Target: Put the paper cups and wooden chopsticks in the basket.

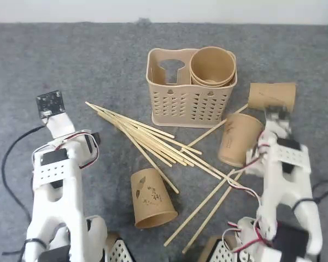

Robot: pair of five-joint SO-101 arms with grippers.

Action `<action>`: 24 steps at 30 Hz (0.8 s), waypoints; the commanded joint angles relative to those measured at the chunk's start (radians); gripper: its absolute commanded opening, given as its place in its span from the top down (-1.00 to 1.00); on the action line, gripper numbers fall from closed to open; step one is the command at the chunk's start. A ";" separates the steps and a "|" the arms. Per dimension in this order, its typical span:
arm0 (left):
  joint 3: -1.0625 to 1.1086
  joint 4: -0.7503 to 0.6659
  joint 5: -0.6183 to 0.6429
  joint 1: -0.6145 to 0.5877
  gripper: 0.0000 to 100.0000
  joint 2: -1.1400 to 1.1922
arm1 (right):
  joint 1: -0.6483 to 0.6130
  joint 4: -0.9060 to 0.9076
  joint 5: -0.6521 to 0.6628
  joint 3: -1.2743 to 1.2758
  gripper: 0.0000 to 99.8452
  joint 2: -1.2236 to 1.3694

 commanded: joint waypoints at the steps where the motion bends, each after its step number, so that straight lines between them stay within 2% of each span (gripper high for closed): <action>1: -0.047 -0.023 -0.006 -0.005 0.54 0.008 | 0.082 -0.047 0.080 0.052 0.98 -0.010; 4: -0.047 -0.023 -0.006 -0.005 0.54 0.009 | 0.150 -0.053 0.106 0.055 0.98 -0.028; 9: -0.047 -0.023 -0.006 -0.005 0.54 0.009 | 0.170 -0.050 0.101 0.031 0.98 -0.196; 12: -0.045 -0.023 -0.006 -0.005 0.54 0.011 | 0.166 -0.012 0.092 -0.058 0.98 -0.295; 14: -0.045 -0.023 -0.006 -0.005 0.54 0.011 | 0.162 0.025 0.034 -0.160 0.98 -0.314; 18: -0.045 -0.023 -0.006 -0.005 0.54 0.011 | 0.090 0.156 -0.041 -0.423 0.98 -0.211; 24: -0.042 -0.040 -0.006 -0.009 0.54 0.011 | 0.002 0.257 -0.198 -0.812 0.98 0.143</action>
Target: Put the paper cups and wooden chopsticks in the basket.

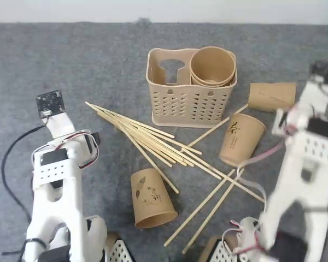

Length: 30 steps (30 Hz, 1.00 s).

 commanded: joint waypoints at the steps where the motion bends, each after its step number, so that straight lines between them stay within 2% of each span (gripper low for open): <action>1: -0.041 -0.048 -0.005 -0.009 0.54 0.012 | -0.035 0.028 -0.091 -0.264 0.98 0.209; 7: -0.041 -0.049 -0.005 -0.009 0.54 0.012 | -0.070 0.058 -0.133 -0.506 0.98 0.539; 13: -0.041 -0.051 -0.005 -0.008 0.54 0.012 | -0.073 0.064 -0.164 -0.632 0.98 0.725; 18: -0.039 -0.066 -0.005 -0.006 0.54 0.012 | -0.119 0.130 -0.163 -0.632 0.98 0.743; 30: -0.039 -0.071 -0.003 -0.009 0.54 0.014 | -0.334 0.495 -0.126 -0.631 0.98 0.619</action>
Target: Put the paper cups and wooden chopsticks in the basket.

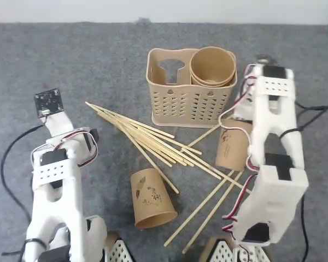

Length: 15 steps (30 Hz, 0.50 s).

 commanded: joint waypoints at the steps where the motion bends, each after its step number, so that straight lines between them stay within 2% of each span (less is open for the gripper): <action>1: -0.039 -0.025 -0.003 -0.003 0.54 0.014 | -0.073 0.137 0.049 -0.044 0.98 -0.110; 3: -0.039 -0.025 -0.003 -0.005 0.54 0.014 | -0.096 0.199 0.080 -0.035 0.98 -0.131; 6: -0.039 -0.025 -0.003 -0.005 0.54 0.014 | -0.101 0.197 0.107 0.086 0.98 -0.216; 15: -0.031 -0.025 -0.003 -0.005 0.54 0.012 | -0.111 0.061 0.199 0.606 0.98 -0.730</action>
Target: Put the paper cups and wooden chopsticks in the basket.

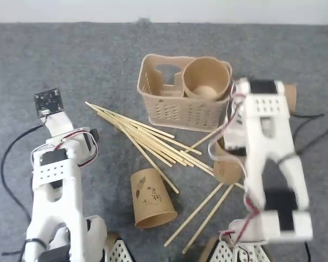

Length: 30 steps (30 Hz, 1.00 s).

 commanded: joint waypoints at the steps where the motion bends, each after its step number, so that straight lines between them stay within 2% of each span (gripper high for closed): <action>1: -0.031 -0.025 -0.003 -0.005 0.54 0.012 | -0.010 -0.079 0.044 0.158 0.98 -0.300; 4: -0.030 -0.025 -0.003 -0.005 0.54 0.012 | 0.068 -0.120 0.064 0.206 0.97 -0.444; 8: -0.030 -0.023 -0.003 -0.005 0.54 0.012 | 0.130 -0.120 0.071 0.207 0.79 -0.498; 19: -0.030 -0.021 -0.003 -0.005 0.54 0.012 | 0.228 -0.165 0.112 0.173 0.76 -0.375; 30: -0.030 -0.023 -0.005 -0.005 0.54 0.012 | 0.223 -0.219 0.103 0.186 0.77 -0.211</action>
